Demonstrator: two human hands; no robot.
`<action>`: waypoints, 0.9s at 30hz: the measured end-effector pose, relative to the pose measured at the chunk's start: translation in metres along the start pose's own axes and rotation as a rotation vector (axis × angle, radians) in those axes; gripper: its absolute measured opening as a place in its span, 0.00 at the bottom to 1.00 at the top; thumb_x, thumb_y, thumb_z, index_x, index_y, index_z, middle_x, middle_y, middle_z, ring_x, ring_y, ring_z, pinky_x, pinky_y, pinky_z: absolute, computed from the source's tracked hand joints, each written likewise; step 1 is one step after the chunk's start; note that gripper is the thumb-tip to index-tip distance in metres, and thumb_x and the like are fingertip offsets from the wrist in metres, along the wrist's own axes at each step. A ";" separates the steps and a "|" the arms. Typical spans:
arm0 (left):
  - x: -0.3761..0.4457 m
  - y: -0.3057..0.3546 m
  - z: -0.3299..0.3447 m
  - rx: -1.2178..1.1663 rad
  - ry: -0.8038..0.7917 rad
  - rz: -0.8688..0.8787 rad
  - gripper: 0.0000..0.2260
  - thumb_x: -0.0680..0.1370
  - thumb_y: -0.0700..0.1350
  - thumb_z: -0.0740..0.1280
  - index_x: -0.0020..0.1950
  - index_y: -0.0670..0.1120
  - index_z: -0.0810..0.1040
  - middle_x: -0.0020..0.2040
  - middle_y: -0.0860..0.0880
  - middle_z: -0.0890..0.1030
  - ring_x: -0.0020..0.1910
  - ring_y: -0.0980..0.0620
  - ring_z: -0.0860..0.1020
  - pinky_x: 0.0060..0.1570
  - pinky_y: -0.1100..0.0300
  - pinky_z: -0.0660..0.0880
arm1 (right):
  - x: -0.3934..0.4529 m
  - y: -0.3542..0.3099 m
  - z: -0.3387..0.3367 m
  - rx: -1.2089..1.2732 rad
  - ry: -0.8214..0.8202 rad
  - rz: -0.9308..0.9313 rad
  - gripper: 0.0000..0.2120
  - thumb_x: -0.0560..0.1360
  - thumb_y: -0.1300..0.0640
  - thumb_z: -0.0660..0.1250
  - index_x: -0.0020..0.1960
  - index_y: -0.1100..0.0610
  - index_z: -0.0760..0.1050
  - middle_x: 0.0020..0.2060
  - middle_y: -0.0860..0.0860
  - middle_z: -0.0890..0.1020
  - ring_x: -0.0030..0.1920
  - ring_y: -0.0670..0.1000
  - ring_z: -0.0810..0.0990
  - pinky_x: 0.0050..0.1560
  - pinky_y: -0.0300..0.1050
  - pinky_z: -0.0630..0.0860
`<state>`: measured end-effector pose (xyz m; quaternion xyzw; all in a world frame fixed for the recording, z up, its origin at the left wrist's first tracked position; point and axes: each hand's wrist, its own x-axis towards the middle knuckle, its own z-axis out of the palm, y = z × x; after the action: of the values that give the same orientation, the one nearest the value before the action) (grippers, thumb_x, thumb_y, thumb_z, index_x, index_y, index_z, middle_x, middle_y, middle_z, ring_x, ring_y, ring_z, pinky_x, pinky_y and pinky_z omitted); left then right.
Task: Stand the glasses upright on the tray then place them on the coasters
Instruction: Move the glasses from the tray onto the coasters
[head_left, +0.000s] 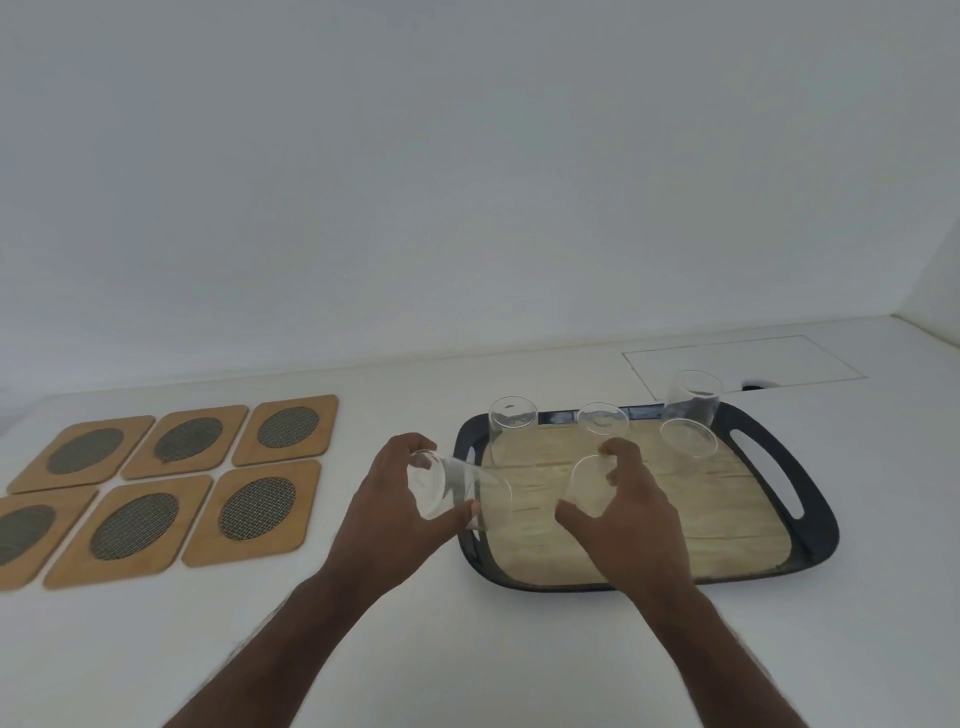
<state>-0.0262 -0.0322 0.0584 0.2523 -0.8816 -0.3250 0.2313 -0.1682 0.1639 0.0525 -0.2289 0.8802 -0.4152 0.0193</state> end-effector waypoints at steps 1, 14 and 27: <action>-0.001 -0.003 -0.004 -0.006 0.010 -0.006 0.30 0.65 0.60 0.77 0.59 0.61 0.63 0.53 0.66 0.71 0.46 0.56 0.76 0.41 0.70 0.68 | 0.000 -0.004 0.000 0.002 0.007 -0.027 0.35 0.65 0.47 0.74 0.68 0.45 0.62 0.54 0.46 0.74 0.49 0.50 0.75 0.49 0.44 0.69; -0.011 -0.056 -0.077 -0.138 0.118 -0.038 0.28 0.67 0.57 0.78 0.61 0.60 0.66 0.54 0.64 0.74 0.39 0.55 0.75 0.38 0.66 0.70 | -0.018 -0.081 0.037 0.156 0.136 -0.197 0.28 0.65 0.55 0.77 0.60 0.45 0.69 0.53 0.44 0.74 0.44 0.52 0.77 0.43 0.42 0.71; -0.021 -0.150 -0.175 -0.183 0.332 -0.042 0.31 0.63 0.49 0.82 0.58 0.66 0.69 0.56 0.65 0.73 0.52 0.60 0.76 0.43 0.61 0.79 | -0.022 -0.177 0.132 0.238 -0.053 -0.303 0.29 0.63 0.59 0.78 0.59 0.43 0.70 0.53 0.44 0.75 0.44 0.42 0.75 0.40 0.24 0.68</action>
<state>0.1340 -0.1993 0.0691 0.2989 -0.7926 -0.3624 0.3888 -0.0505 -0.0199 0.0932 -0.3657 0.7795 -0.5084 0.0064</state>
